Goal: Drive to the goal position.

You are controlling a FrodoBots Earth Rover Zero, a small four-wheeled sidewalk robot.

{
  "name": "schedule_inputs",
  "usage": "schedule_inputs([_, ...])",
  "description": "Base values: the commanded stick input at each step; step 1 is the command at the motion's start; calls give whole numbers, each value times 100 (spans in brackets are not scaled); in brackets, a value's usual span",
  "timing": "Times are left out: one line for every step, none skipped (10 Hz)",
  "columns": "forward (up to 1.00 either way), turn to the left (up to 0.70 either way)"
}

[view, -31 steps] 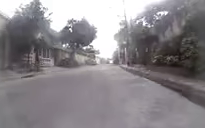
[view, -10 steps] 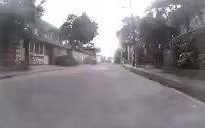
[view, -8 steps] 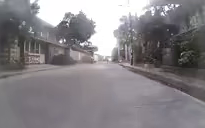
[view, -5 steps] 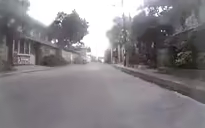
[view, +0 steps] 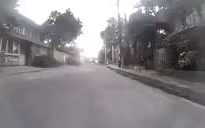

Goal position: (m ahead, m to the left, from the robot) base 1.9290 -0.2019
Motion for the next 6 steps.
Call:
schedule_inputs([100,-23])
schedule_inputs([100,-27])
schedule_inputs([100,-31])
schedule_inputs([100,-35])
schedule_inputs([100,-39])
schedule_inputs([100,-40])
